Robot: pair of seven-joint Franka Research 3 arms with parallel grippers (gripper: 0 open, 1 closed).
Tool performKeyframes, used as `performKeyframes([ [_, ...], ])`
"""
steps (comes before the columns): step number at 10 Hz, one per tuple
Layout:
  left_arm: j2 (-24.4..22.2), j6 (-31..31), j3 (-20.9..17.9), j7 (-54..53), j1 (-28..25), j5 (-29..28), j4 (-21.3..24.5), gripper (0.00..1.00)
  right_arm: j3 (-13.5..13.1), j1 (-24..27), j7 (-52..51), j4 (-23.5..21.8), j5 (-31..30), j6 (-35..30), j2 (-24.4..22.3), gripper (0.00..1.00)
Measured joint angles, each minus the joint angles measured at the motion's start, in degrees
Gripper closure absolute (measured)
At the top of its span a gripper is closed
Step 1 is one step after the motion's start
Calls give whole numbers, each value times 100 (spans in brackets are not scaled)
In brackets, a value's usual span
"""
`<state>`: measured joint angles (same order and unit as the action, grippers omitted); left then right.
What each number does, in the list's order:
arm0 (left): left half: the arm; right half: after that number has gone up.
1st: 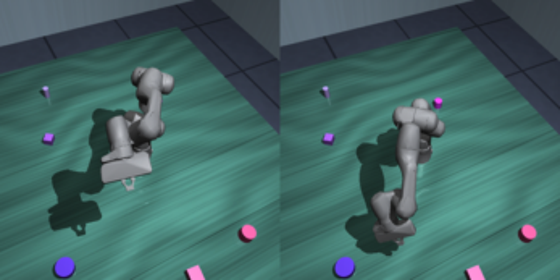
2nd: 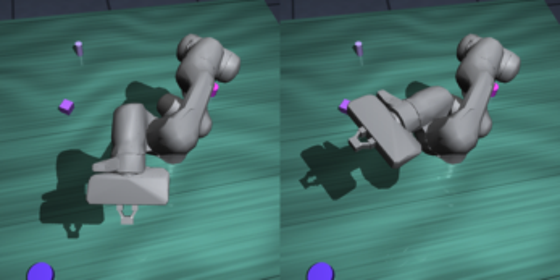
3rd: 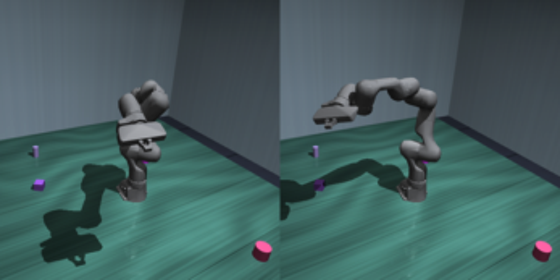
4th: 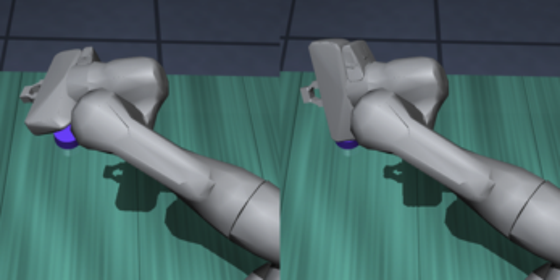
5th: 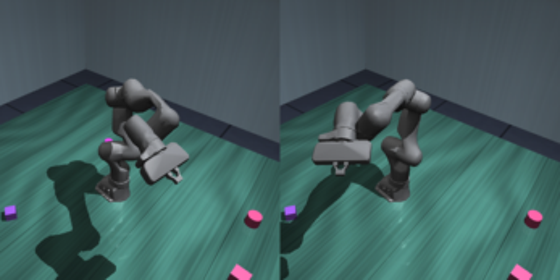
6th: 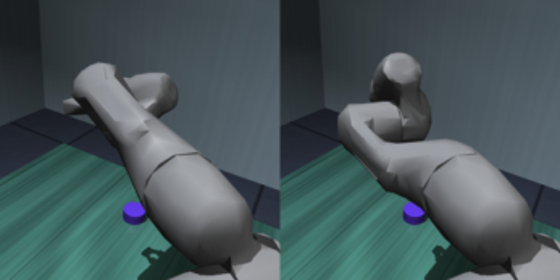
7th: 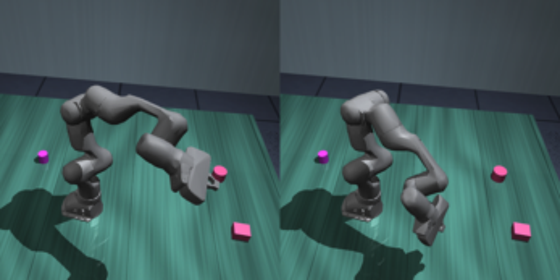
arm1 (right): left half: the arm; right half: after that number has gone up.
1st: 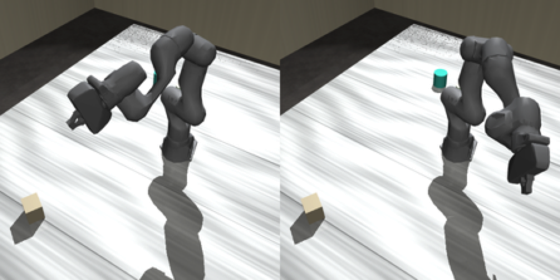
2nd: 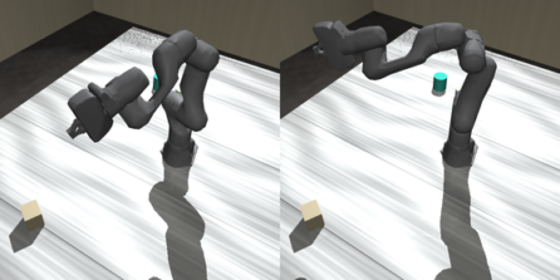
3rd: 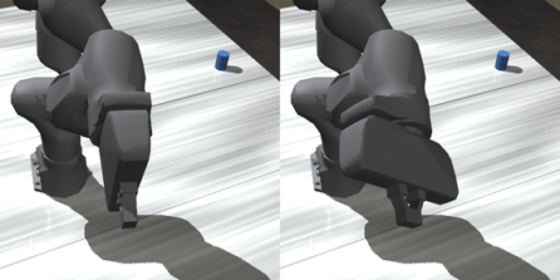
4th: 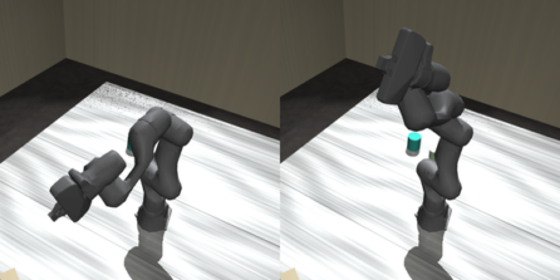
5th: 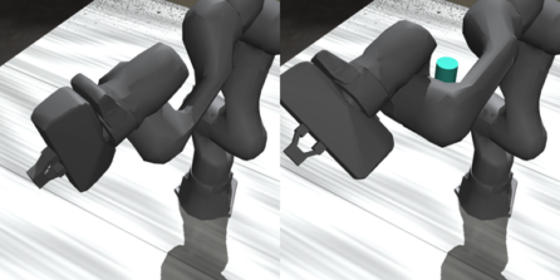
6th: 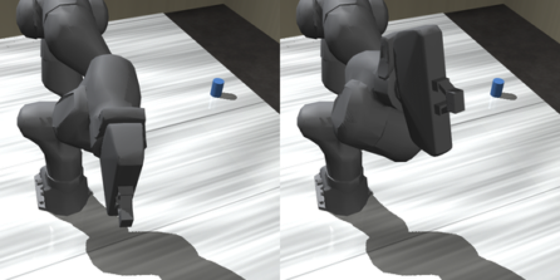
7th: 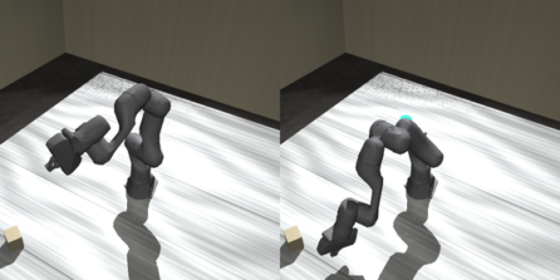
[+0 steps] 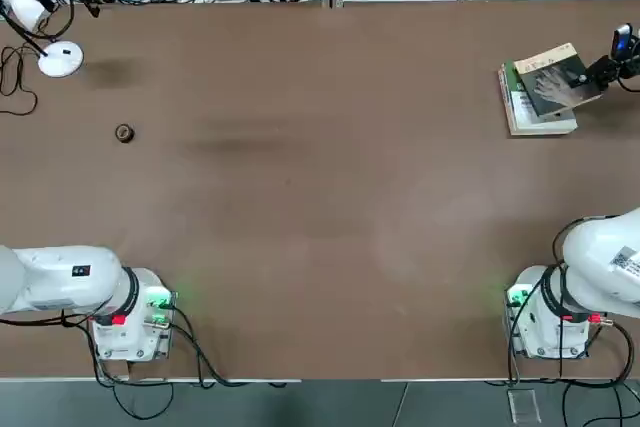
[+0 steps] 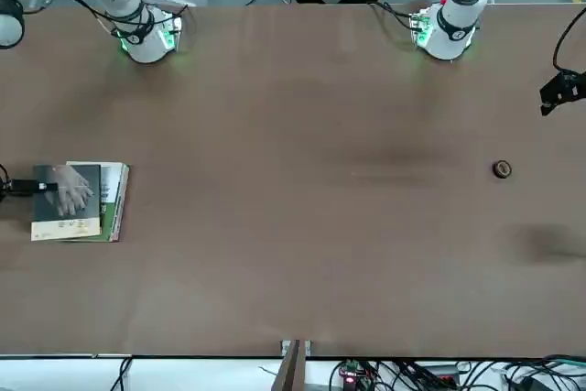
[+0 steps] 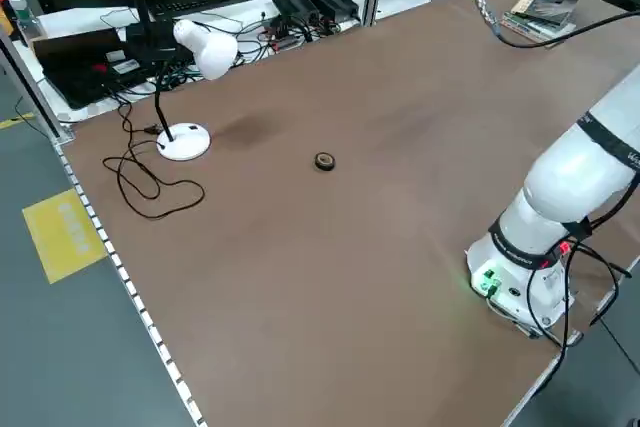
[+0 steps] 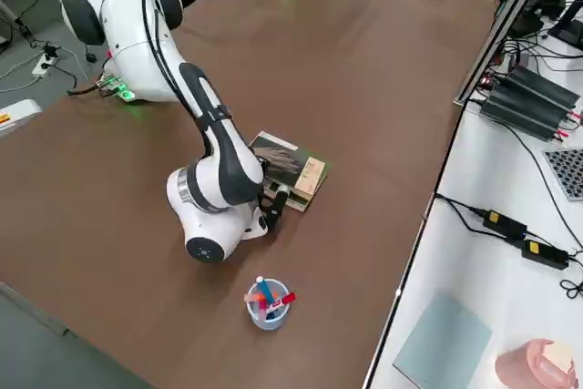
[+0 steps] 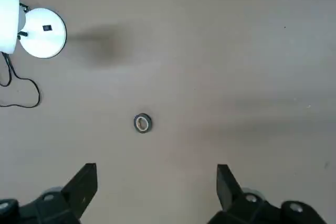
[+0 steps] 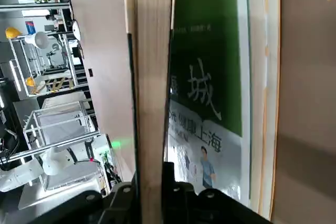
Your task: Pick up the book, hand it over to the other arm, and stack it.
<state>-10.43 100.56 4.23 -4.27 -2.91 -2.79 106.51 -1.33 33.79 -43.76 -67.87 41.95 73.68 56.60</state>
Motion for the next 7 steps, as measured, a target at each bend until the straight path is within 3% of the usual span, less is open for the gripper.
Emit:
performKeyframes([
  [7, 0, 59, -7, -57, -3, 0, 0, 0, 2, -2, -79, -117, 84, 193, 1, 84],
])
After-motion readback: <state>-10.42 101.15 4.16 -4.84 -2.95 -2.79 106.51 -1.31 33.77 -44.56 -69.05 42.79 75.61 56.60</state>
